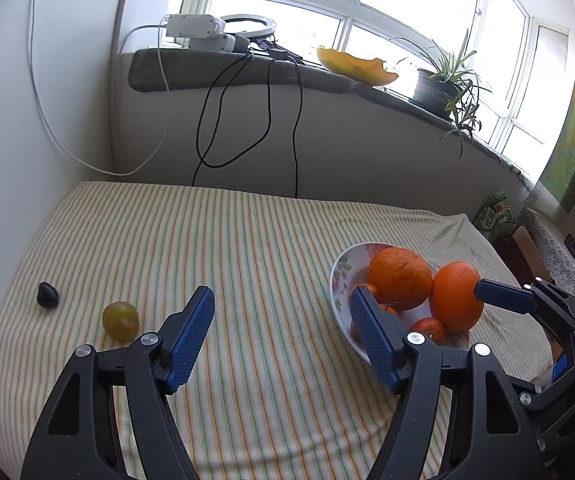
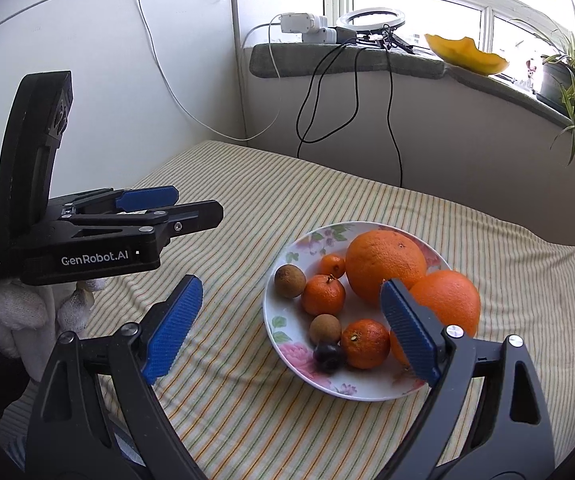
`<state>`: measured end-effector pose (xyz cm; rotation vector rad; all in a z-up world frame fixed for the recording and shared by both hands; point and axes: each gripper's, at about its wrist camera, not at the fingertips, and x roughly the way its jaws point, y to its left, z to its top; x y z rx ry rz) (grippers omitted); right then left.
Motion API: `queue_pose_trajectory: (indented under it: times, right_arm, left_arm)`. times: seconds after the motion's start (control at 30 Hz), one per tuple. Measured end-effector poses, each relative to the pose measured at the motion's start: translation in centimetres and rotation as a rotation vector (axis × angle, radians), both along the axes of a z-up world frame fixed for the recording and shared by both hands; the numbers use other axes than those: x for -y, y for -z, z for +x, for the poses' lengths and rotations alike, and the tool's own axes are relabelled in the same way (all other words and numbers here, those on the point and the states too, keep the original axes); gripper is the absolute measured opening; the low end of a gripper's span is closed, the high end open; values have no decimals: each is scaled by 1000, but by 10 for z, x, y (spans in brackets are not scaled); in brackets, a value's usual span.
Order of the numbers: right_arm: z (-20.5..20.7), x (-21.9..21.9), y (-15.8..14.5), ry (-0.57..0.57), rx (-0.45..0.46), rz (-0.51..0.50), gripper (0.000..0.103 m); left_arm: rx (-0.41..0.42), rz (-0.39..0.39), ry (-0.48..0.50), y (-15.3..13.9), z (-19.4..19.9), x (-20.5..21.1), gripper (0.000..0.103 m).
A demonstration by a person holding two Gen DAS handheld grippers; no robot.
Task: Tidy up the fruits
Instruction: 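Grasp a yellow-green plum with the right tool while the left tool grasps a black plum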
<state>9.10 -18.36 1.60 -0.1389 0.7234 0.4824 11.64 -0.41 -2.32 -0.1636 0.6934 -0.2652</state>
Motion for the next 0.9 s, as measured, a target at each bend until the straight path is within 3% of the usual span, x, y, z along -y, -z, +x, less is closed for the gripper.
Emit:
queue_pose_trajectory:
  times: [0.67, 0.8, 0.9]
  right_arm:
    - [31, -84, 10, -163, -12, -3, 93]
    - [40, -103, 16, -205, -40, 6, 92]
    - [46, -120, 20, -237, -57, 3, 85]
  left_arm:
    - [-38, -4, -225, 27, -8, -114, 69]
    - [-59, -16, -266, 37, -5, -136, 60]
    - [-70, -20, -282, 43, -3, -148, 53]
